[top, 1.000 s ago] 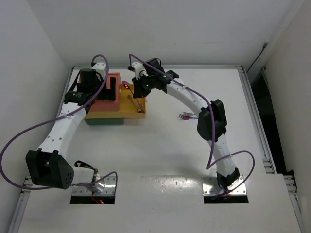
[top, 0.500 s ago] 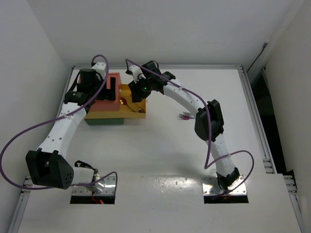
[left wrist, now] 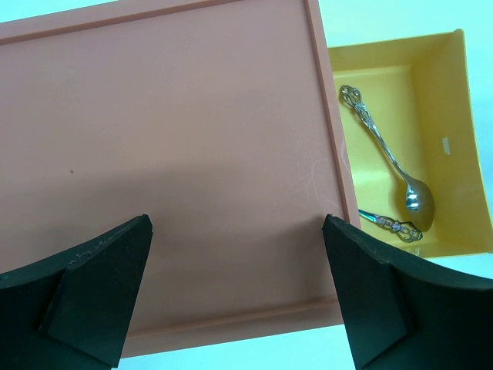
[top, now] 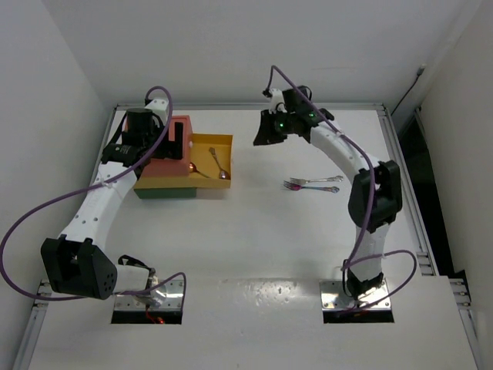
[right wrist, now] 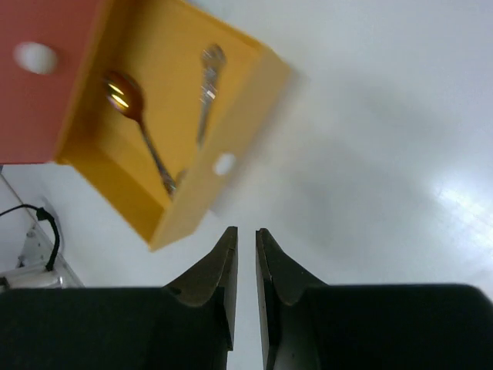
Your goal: Sort the eating utensils into containers
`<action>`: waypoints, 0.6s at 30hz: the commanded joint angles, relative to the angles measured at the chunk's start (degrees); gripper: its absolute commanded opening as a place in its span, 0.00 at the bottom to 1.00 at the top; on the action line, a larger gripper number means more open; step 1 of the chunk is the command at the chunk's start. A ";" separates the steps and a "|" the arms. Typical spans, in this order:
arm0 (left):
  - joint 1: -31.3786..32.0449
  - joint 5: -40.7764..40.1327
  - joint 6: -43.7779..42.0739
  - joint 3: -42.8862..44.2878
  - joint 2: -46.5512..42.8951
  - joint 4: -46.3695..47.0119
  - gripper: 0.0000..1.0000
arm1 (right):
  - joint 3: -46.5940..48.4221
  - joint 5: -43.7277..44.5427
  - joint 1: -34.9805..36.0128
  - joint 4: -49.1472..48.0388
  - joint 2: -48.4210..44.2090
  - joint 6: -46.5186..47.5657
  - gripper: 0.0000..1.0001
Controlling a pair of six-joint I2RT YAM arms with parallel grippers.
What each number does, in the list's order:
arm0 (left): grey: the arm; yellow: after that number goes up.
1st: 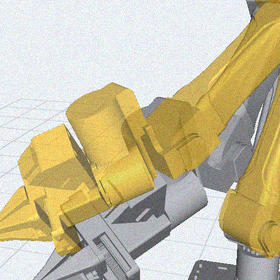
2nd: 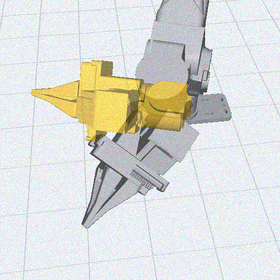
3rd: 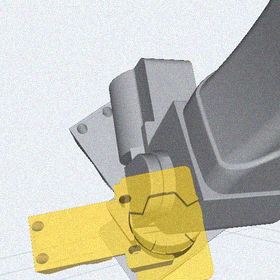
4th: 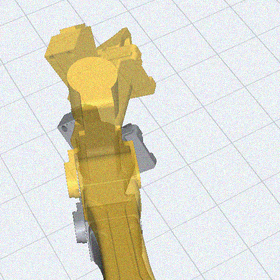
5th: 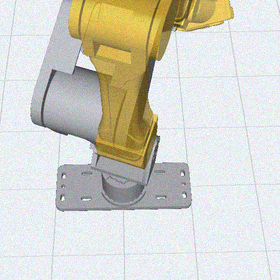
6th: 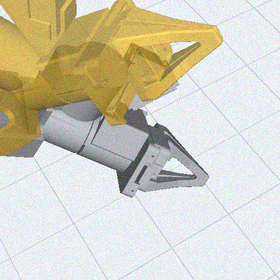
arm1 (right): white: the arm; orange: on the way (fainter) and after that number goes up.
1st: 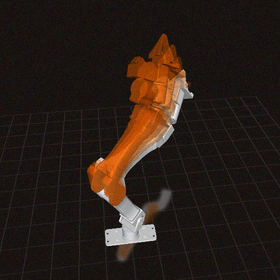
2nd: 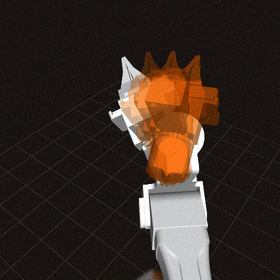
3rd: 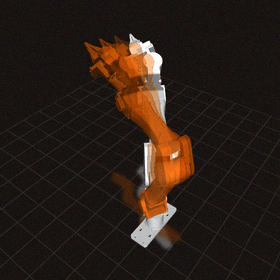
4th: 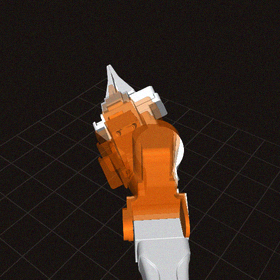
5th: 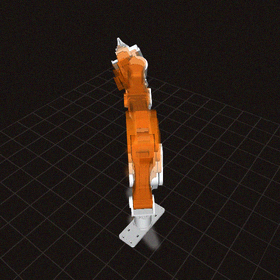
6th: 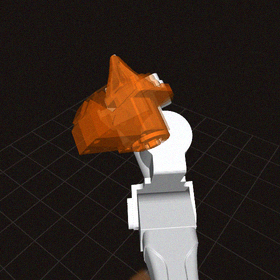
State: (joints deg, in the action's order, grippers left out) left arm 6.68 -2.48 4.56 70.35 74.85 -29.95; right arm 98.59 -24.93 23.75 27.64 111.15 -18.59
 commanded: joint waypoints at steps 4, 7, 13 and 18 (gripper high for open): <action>-0.79 -2.00 -1.13 1.28 0.39 -2.92 1.00 | -4.02 -11.01 -0.28 -3.73 8.19 -7.16 0.15; -0.79 -2.00 -1.13 0.76 0.39 -2.92 1.00 | -3.31 -18.11 -0.28 -7.14 11.80 -10.32 0.15; -0.79 -2.00 -1.65 0.76 0.39 -2.92 1.00 | -6.73 -29.47 -0.28 -22.25 15.94 -22.35 0.18; -1.32 -2.00 -1.66 -0.29 0.39 -2.92 1.00 | -9.03 -33.25 0.24 -34.39 18.05 -32.81 0.19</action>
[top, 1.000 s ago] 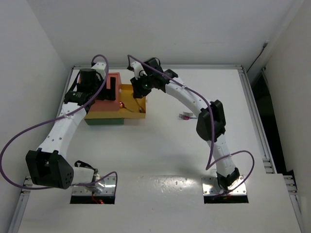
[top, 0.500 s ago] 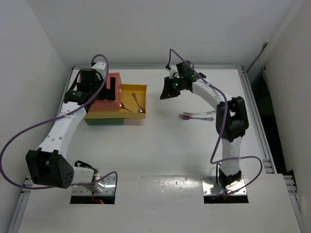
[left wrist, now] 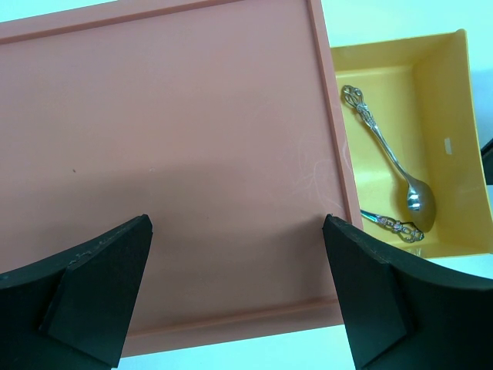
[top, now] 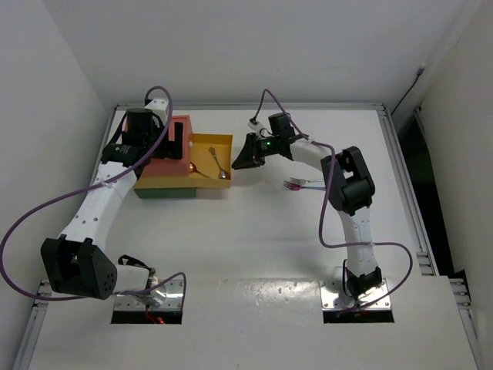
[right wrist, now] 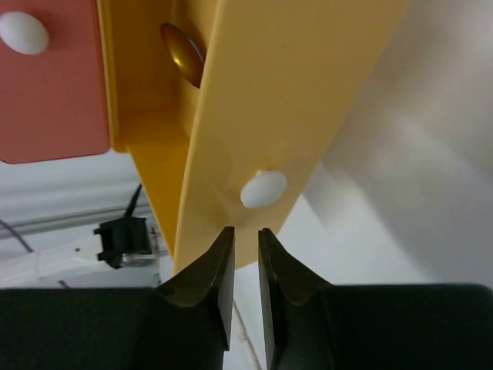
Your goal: Sort the eating utensils into containers
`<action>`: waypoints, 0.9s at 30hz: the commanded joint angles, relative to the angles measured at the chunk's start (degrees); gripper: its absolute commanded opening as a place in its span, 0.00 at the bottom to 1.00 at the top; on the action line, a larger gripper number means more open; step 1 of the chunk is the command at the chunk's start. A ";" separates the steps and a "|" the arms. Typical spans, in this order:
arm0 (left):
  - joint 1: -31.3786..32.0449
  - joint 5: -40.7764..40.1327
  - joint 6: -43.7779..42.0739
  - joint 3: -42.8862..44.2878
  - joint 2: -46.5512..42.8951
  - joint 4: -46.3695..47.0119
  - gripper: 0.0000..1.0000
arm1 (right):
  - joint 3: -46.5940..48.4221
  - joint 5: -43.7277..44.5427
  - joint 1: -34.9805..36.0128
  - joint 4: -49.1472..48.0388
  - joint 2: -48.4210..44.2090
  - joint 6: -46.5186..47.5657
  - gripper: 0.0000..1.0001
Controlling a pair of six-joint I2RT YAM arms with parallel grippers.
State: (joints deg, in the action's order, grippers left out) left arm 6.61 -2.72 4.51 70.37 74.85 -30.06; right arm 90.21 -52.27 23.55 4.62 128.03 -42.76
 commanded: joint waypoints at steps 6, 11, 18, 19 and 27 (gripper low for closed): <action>-1.25 -1.24 -1.61 -0.84 0.91 -2.81 1.00 | 2.33 -6.43 2.02 -14.38 4.51 -12.34 0.21; -1.25 -0.71 -1.61 -1.90 0.91 -2.81 1.00 | 5.58 -6.44 3.25 -18.16 7.32 -15.60 0.22; -1.25 -0.71 -1.61 -2.96 0.91 -2.81 1.00 | 9.36 -5.91 5.80 -24.22 10.14 -21.39 0.23; -1.25 -0.71 -1.61 -2.96 0.91 -2.81 1.00 | 9.37 -5.91 6.50 -24.83 10.83 -21.40 0.24; -1.25 -0.71 -1.61 -3.48 0.91 -2.81 1.00 | 13.67 -4.86 9.75 -31.86 16.37 -29.29 0.30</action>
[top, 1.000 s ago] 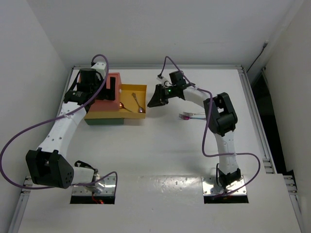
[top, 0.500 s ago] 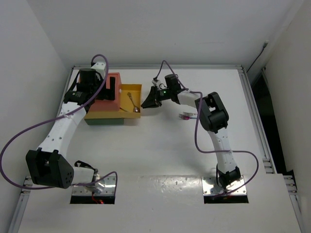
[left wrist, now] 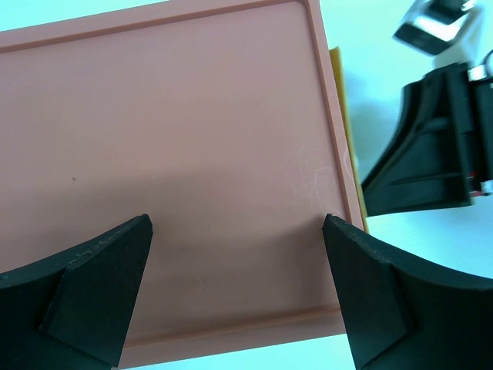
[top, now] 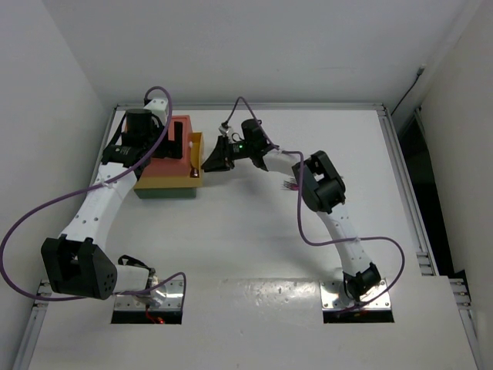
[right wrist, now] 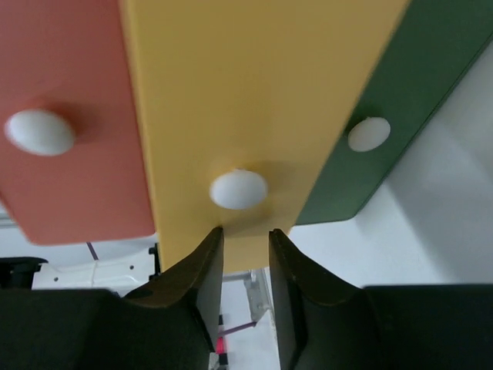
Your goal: Sort the eating utensils into containers
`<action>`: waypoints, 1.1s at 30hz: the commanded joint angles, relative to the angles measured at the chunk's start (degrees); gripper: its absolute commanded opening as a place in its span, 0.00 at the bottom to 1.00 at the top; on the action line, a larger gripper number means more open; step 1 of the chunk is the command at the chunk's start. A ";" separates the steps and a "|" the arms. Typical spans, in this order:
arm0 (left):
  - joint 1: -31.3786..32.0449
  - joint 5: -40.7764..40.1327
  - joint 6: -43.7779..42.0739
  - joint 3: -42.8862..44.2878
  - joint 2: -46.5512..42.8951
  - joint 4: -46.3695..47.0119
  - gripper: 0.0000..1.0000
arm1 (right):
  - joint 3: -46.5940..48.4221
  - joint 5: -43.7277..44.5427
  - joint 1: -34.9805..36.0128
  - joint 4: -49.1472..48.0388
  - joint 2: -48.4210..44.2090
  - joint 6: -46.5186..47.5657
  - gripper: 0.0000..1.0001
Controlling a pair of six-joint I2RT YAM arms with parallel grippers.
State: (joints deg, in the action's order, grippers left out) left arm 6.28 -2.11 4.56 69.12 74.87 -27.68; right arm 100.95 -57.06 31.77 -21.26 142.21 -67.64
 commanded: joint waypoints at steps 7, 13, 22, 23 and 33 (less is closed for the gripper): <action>-1.44 -1.32 -2.18 -3.56 0.36 -5.19 1.00 | 11.02 0.46 3.82 -8.89 6.94 -8.82 0.34; -1.45 -1.32 -2.18 -4.08 0.36 -5.19 1.00 | 9.02 -0.07 4.44 -10.20 5.37 -9.36 0.36; -1.45 -0.80 -2.18 -4.08 -0.78 -5.19 1.00 | -5.15 -2.44 -1.09 -11.44 -8.77 -7.33 0.38; -1.45 -0.10 -2.18 -4.08 -0.78 -5.19 1.00 | -5.15 -1.84 -1.79 -11.44 -8.79 -7.33 0.41; -1.45 2.46 -1.66 -5.67 0.28 -5.19 1.00 | 8.20 4.05 -0.66 -16.54 -1.51 -17.00 0.53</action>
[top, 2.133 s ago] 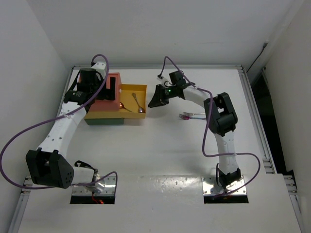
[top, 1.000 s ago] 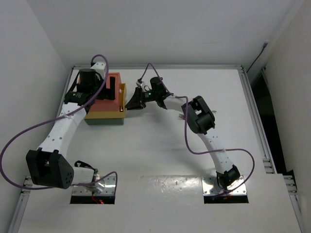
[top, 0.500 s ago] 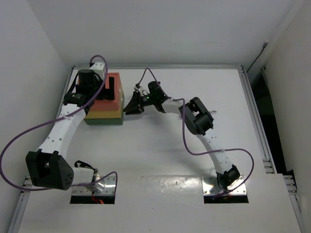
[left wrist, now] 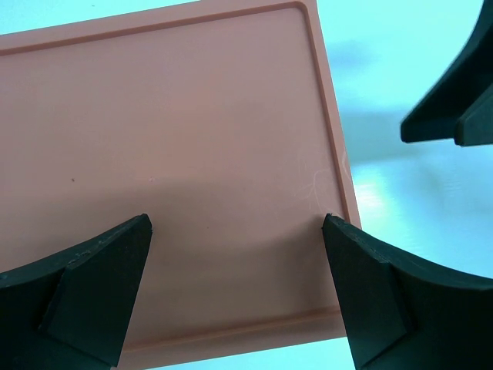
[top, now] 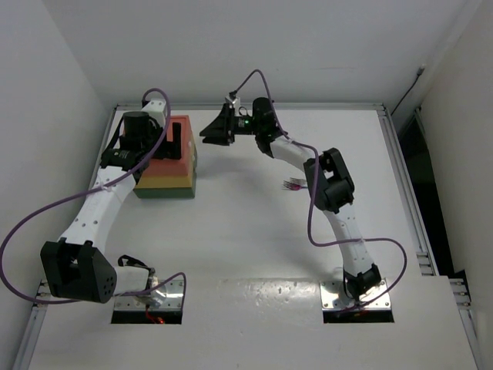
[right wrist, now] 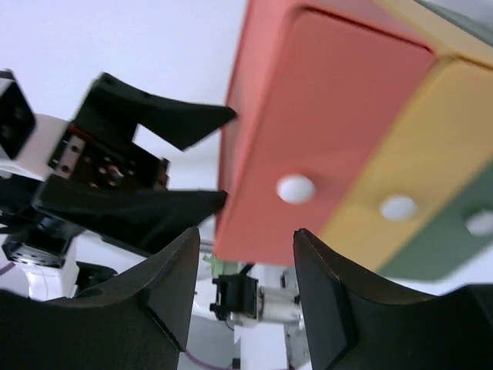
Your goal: Sort the eating utensils into containers
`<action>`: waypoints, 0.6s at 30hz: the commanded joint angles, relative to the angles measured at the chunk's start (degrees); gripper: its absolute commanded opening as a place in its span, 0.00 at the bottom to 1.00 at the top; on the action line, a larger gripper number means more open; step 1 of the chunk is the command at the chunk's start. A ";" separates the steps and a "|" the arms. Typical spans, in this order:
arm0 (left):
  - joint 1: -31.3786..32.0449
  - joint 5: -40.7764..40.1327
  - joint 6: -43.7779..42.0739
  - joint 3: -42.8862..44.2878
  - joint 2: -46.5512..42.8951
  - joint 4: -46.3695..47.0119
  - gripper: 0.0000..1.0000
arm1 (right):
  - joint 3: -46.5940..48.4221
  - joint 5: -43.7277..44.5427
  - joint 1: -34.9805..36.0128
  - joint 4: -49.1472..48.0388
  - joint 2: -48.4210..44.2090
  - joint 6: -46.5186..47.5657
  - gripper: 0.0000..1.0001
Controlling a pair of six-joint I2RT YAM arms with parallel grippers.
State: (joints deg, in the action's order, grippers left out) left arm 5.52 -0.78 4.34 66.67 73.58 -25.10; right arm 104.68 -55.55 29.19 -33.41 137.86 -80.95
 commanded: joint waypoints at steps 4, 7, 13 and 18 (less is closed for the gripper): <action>-0.68 1.13 -1.44 -3.92 1.57 -7.77 1.00 | 9.73 4.83 2.45 -3.16 5.92 -4.83 0.54; -0.68 1.13 -1.44 -4.45 1.57 -7.25 1.00 | 10.45 5.97 2.45 -2.55 6.63 -4.83 0.61; -0.68 1.65 -1.44 -3.92 2.09 -7.24 1.00 | 10.45 6.51 2.98 -4.03 8.21 -7.21 0.64; -0.68 1.65 -1.44 -3.92 2.09 -7.24 1.00 | 9.84 6.51 3.51 -6.05 8.74 -9.31 0.48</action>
State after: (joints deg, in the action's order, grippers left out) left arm 5.41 -0.01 3.92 65.39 73.01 -23.22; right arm 112.99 -49.74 32.14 -35.14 146.34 -87.92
